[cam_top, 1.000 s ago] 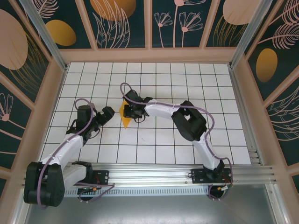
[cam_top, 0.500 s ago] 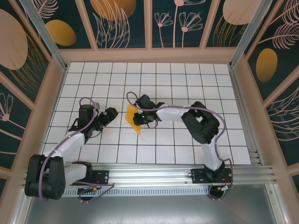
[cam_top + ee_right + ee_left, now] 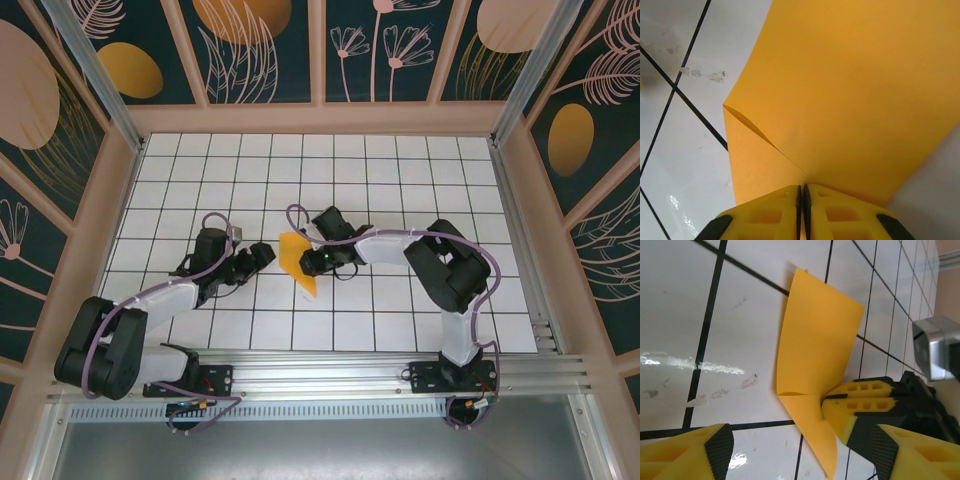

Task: Fold a paper plane with a square sheet of paper (pick it up from the middle)
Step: Move the square sheet of paper to the center of the table, then fold the wing for the fifth time at the center of the table.

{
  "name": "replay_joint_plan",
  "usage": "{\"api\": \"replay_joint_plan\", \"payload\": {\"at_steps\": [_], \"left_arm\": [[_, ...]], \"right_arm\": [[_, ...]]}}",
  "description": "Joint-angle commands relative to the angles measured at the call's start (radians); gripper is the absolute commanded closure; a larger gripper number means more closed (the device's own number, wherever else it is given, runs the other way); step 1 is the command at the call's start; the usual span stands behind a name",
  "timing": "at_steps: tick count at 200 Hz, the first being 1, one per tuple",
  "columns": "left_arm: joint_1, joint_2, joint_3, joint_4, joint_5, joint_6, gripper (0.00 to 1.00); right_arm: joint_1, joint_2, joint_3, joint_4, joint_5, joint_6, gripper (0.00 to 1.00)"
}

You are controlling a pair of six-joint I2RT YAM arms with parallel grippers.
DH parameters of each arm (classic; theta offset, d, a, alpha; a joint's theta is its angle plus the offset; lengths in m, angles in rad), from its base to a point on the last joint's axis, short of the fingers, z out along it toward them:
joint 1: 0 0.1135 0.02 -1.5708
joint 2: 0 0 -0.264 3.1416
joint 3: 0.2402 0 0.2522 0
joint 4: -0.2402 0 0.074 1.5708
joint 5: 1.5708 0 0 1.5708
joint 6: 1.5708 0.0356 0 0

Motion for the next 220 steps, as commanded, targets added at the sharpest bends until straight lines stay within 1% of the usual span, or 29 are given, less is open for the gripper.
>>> {"api": "replay_joint_plan", "payload": {"at_steps": [1, 35, 51, 113, 142, 175, 220], "left_arm": [[-0.02, 0.039, -0.011, 0.093, 0.035, -0.059, 0.3], [-0.05, 0.112, 0.018, 0.11, 0.046, -0.107, 0.41], [-0.062, 0.132, 0.023, 0.113, 0.032, -0.132, 0.46], [-0.086, 0.193, 0.074, 0.105, 0.018, -0.152, 0.58], [-0.09, 0.219, 0.092, 0.096, 0.009, -0.156, 0.59], [-0.093, 0.227, 0.104, 0.066, -0.024, -0.156, 0.54], [-0.102, 0.267, 0.13, 0.06, -0.014, -0.152, 0.54]], "right_arm": [[-0.021, -0.009, -0.044, 0.035, -0.011, 0.037, 0.87], [-0.034, -0.009, -0.072, 0.056, -0.014, 0.06, 0.89], [-0.039, -0.009, -0.082, 0.064, -0.019, 0.068, 0.89], [-0.047, -0.006, -0.101, 0.083, -0.021, 0.076, 0.9], [-0.048, -0.007, -0.111, 0.094, -0.024, 0.082, 0.9], [-0.05, -0.007, -0.122, 0.102, -0.025, 0.085, 0.91], [-0.05, -0.01, -0.138, 0.112, -0.026, 0.087, 0.91]]}}
